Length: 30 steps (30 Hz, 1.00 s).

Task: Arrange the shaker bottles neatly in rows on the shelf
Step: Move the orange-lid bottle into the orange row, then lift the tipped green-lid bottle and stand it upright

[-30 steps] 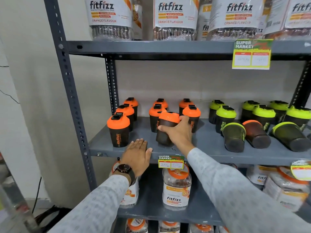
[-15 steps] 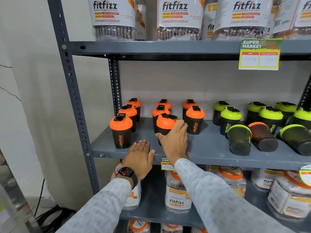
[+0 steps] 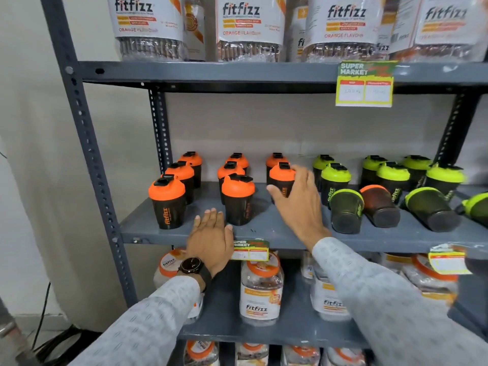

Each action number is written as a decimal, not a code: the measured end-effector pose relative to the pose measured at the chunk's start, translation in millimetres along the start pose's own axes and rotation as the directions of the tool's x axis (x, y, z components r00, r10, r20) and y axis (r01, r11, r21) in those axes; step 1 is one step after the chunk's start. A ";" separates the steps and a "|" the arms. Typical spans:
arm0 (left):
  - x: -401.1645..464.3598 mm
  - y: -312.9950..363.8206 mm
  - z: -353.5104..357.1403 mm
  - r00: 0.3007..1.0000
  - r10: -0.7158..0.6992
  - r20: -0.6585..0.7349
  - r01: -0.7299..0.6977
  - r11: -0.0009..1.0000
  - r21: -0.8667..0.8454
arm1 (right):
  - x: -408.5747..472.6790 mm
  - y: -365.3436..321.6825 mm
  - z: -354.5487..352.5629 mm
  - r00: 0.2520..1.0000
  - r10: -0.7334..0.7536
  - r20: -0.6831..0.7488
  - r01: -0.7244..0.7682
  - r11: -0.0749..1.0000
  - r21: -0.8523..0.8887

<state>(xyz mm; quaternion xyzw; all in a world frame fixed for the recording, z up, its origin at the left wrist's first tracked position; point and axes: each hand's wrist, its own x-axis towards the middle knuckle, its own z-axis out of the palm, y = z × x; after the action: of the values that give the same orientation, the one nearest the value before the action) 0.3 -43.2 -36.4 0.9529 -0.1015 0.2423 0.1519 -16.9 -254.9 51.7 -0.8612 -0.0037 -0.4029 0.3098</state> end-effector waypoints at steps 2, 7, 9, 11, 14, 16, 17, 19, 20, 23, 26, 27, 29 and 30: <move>-7.6 13.4 -2.6 0.983 -0.061 -0.175 0.037 0.990 -0.134 | 9.0 23.6 -27.5 1.000 -0.014 -0.006 0.014 0.999 -0.050; -26.8 48.5 6.0 0.940 0.311 -0.142 -0.327 0.938 -0.112 | 19.1 80.3 -80.1 0.999 0.019 -0.026 -0.024 0.982 -0.189; -23.3 65.5 14.2 0.907 0.421 -0.025 -0.422 0.906 -0.043 | 18.6 96.6 -91.9 0.998 0.057 -0.025 -0.061 0.973 -0.223; -15.5 80.2 22.5 0.902 0.430 0.041 -0.430 0.903 -0.017 | 18.0 114.3 -99.5 0.992 0.103 -0.067 -0.116 0.966 -0.232; -2.0 92.1 31.9 0.924 0.366 0.111 -0.370 0.929 0.017 | 22.1 139.9 -112.5 0.966 0.221 -0.134 -0.249 0.935 -0.254; 3.6 95.4 36.2 0.937 0.317 0.148 -0.325 0.945 0.038 | 31.8 153.0 -121.9 0.935 0.332 -0.122 -0.354 0.888 -0.294; 4.7 96.2 38.8 0.942 0.302 0.150 -0.312 0.949 0.050 | 38.7 159.7 -125.6 0.912 0.399 -0.095 -0.409 0.860 -0.307; 4.5 96.4 42.3 0.948 0.287 0.141 -0.299 0.951 0.076 | 53.2 171.3 -131.3 0.843 0.538 -0.020 -0.516 0.797 -0.313; 3.9 96.1 42.9 0.948 0.285 0.144 -0.298 0.951 0.078 | 59.5 177.7 -132.3 0.798 0.602 0.021 -0.568 0.764 -0.307; 3.3 94.9 41.6 0.945 0.291 0.152 -0.304 0.950 0.069 | 74.8 194.4 -132.0 0.676 0.717 0.170 -0.673 0.695 -0.254; 1.7 93.4 42.8 0.949 0.291 0.122 -0.302 0.949 0.087 | 80.6 204.2 -127.9 0.532 0.795 0.291 -0.791 0.589 -0.164; 0.9 93.1 43.7 0.950 0.289 0.116 -0.300 0.949 0.093 | 82.3 208.7 -126.2 0.513 0.802 0.305 -0.804 0.574 -0.156; 0.3 92.7 44.9 0.950 0.291 0.112 -0.302 0.948 0.098 | 84.5 214.3 -124.5 0.502 0.807 0.312 -0.823 0.557 -0.115; 0.4 92.5 45.0 0.950 0.293 0.112 -0.303 0.948 0.094 | 85.8 215.6 -124.2 0.503 0.807 0.310 -0.832 0.549 -0.080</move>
<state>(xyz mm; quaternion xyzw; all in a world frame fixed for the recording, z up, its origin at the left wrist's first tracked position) -4.7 -144.8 -51.7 0.9441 -0.2380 0.2214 0.0556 10.3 -516.7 57.0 -0.7985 0.3394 -0.0670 0.4926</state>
